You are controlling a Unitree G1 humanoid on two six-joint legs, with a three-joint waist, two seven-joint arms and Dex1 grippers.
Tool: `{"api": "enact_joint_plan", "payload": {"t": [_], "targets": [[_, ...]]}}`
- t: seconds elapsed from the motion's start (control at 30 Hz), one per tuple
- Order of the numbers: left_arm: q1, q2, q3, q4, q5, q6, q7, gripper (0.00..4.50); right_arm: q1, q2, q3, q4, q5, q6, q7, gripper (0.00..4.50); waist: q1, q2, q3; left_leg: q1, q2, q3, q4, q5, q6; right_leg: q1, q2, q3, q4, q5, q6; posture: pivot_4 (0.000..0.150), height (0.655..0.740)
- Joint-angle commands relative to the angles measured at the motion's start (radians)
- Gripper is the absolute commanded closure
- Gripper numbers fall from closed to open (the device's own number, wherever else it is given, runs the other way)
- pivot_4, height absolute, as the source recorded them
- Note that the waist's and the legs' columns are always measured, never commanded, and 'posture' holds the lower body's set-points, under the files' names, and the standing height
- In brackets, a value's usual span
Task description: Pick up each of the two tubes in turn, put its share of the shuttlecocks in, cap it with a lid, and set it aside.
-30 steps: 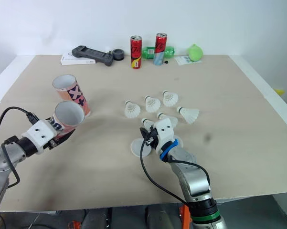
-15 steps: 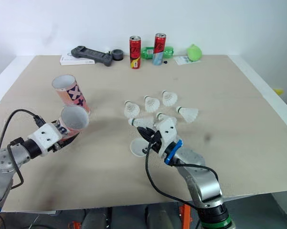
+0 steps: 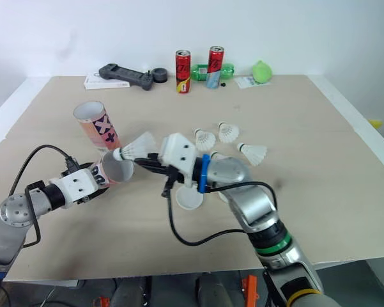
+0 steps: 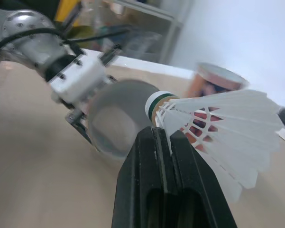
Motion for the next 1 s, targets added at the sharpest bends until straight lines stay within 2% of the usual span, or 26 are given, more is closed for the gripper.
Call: {"api": "enact_joint_plan", "payload": {"t": [0.03, 0.13, 0.23, 0.3, 0.33, 0.4, 0.47, 0.6, 0.87, 1.0], "targets": [[0.011, -0.008, -0.034, 0.029, 0.024, 0.022, -0.002, 1.73, -0.022, 0.017, 0.019, 0.015, -0.03, -0.068, 0.029, 4.18, 0.001, 0.0, 0.0, 0.0, 0.0, 0.0, 0.0, 0.0, 0.0, 0.0, 0.0, 0.0, 0.0, 0.0, 0.0, 0.15, 0.74], [0.01, -0.012, -0.036, 0.035, 0.029, 0.019, 0.002, 1.73, -0.02, 0.022, 0.022, 0.019, -0.023, -0.067, 0.049, 3.13, 0.001, 0.001, 0.0, 0.0, 0.0, 0.0, 0.0, 0.0, 0.001, 0.0, 0.0, 0.0, 0.0, 0.001, 0.0, 0.15, 0.74], [0.012, -0.015, -0.037, 0.037, 0.032, 0.016, 0.006, 1.73, -0.011, 0.029, 0.006, 0.008, 0.002, -0.045, 0.057, 1.51, 0.001, 0.002, -0.001, 0.0, 0.0, 0.0, 0.0, 0.001, 0.002, 0.0, 0.0, 0.0, 0.001, 0.002, 0.0, 0.15, 0.74], [0.015, -0.018, -0.036, 0.036, 0.034, 0.014, 0.007, 1.73, -0.001, 0.035, -0.02, -0.009, 0.032, -0.021, 0.052, 0.62, 0.001, 0.002, -0.001, 0.001, 0.0, 0.0, 0.0, 0.002, 0.002, 0.0, 0.0, 0.0, 0.001, 0.002, 0.0, 0.15, 0.74], [0.019, -0.019, -0.034, 0.037, 0.034, 0.013, 0.01, 1.73, 0.014, 0.047, -0.068, -0.027, 0.078, 0.015, 0.022, 0.08, 0.001, 0.002, -0.001, 0.001, 0.0, 0.0, 0.0, 0.002, 0.002, 0.0, 0.0, 0.0, 0.001, 0.002, 0.0, 0.15, 0.74], [0.027, -0.021, -0.029, 0.038, 0.033, 0.011, 0.017, 1.73, 0.05, 0.073, -0.163, -0.05, 0.144, 0.063, -0.051, 0.02, 0.002, 0.002, -0.002, 0.0, 0.0, 0.0, 0.0, 0.002, 0.003, 0.0, 0.0, 0.0, 0.001, 0.003, -0.001, 0.15, 0.74], [0.031, -0.021, -0.026, 0.047, 0.033, 0.006, 0.021, 1.73, 0.08, 0.088, -0.209, -0.029, 0.121, 0.071, -0.126, 0.02, 0.002, 0.003, -0.002, 0.0, 0.0, 0.001, 0.0, 0.002, 0.003, 0.0, 0.0, 0.001, 0.001, 0.003, -0.001, 0.15, 0.74], [0.03, -0.021, -0.027, 0.062, 0.033, -0.004, 0.023, 1.73, 0.095, 0.116, -0.185, 0.103, -0.014, 0.069, -0.269, 0.02, 0.0, 0.006, -0.007, 0.001, 0.0, 0.001, 0.0, 0.002, 0.003, -0.001, 0.0, 0.001, 0.001, 0.003, -0.001, 0.15, 0.74], [0.025, -0.027, -0.023, 0.063, 0.034, -0.008, 0.035, 1.73, 0.026, 0.262, -0.144, 0.384, -0.116, 0.047, -0.403, 0.02, -0.007, 0.009, -0.009, 0.005, 0.0, 0.003, -0.002, 0.002, 0.003, 0.0, 0.002, 0.006, 0.001, 0.004, 0.0, 0.15, 0.74], [0.031, -0.029, -0.022, 0.052, 0.033, 0.0, 0.041, 1.73, -0.051, 0.315, -0.175, 0.533, -0.14, 0.024, -0.454, 0.02, -0.009, 0.008, -0.009, 0.005, 0.0, 0.005, -0.002, 0.002, 0.003, -0.001, 0.001, 0.008, 0.001, 0.005, 0.001, 0.15, 0.74]]}}
